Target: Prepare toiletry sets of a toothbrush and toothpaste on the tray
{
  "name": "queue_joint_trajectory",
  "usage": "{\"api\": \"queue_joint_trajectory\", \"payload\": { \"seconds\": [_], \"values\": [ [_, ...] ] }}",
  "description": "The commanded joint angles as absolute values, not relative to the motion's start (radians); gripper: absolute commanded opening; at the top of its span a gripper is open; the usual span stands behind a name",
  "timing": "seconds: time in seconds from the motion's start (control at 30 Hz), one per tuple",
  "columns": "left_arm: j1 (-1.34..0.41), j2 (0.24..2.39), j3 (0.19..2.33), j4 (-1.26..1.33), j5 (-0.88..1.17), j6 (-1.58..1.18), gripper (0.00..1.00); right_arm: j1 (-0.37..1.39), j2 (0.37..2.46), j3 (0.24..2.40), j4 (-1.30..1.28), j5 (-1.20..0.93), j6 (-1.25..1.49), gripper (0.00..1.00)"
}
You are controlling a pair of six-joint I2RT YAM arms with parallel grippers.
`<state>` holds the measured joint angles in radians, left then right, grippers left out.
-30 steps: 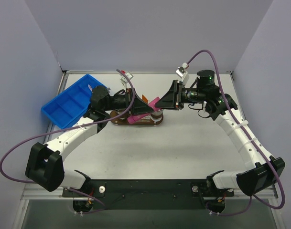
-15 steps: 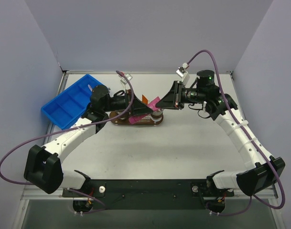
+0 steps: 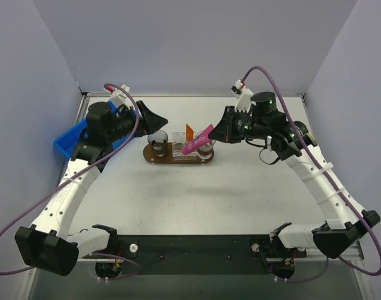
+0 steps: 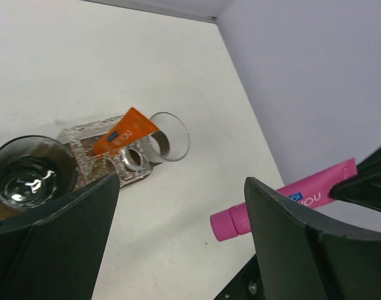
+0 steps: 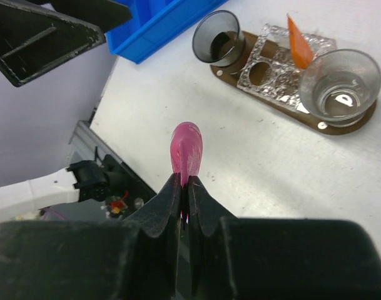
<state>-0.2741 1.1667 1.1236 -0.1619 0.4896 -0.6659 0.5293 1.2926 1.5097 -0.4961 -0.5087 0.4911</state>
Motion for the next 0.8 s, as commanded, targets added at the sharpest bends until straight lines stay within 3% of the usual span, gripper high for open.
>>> {"api": "queue_joint_trajectory", "payload": {
  "seconds": [0.0,0.33,0.77],
  "values": [
    [-0.256,1.167,1.224,-0.439,0.269,-0.532,0.92,0.609,1.341,1.626,-0.543,-0.289,0.384,0.00],
    [-0.238,1.177,1.276,-0.544,0.313,-0.393,0.92,0.739,1.617,1.896,-0.591,-0.060,0.322,0.00],
    [-0.278,1.158,1.279,-0.624,0.149,-0.291,0.93,0.779,1.830,2.082,-0.667,0.090,0.282,0.00]
  ]
}}
